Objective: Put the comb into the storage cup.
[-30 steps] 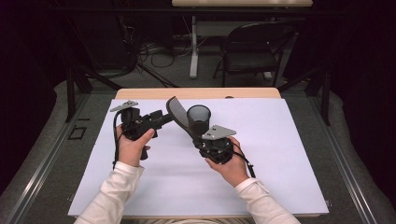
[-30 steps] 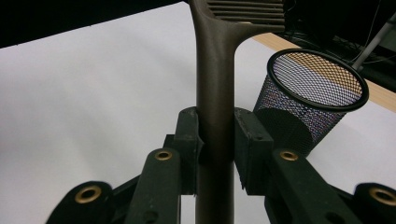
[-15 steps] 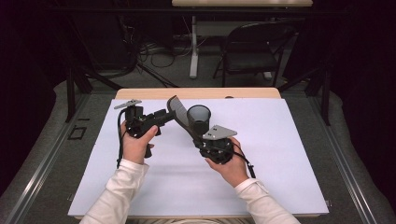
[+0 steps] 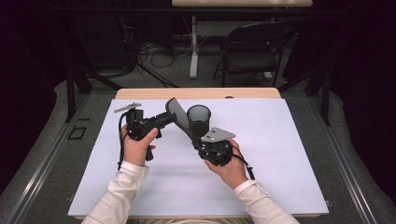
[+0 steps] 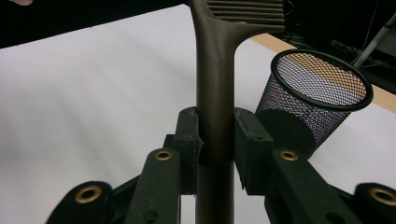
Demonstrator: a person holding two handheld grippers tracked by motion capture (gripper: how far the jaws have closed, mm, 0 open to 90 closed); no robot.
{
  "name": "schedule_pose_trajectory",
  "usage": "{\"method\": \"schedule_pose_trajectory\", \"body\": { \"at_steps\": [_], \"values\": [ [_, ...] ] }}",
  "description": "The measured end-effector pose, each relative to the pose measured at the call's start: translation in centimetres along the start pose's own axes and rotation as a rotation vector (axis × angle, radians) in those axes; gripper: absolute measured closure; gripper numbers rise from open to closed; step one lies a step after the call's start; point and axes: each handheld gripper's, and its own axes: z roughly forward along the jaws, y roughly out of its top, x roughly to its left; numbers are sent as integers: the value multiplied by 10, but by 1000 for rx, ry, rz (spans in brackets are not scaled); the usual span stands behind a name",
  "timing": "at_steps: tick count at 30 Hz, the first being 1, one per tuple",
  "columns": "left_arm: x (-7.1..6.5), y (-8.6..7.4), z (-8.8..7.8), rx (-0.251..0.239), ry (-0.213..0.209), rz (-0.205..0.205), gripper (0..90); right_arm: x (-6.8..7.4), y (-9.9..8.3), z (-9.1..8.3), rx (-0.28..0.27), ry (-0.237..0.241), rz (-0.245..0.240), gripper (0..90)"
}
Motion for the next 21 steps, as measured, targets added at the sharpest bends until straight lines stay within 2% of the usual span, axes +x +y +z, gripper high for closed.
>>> {"method": "schedule_pose_trajectory", "body": {
  "at_steps": [6,21],
  "values": [
    [1,-2,3,11,-25,-20,518,4,-2,0,-1,3,-11,730],
    [3,-4,2,22,-16,-31,654,12,-4,2,-9,13,-25,730]
  ]
}}
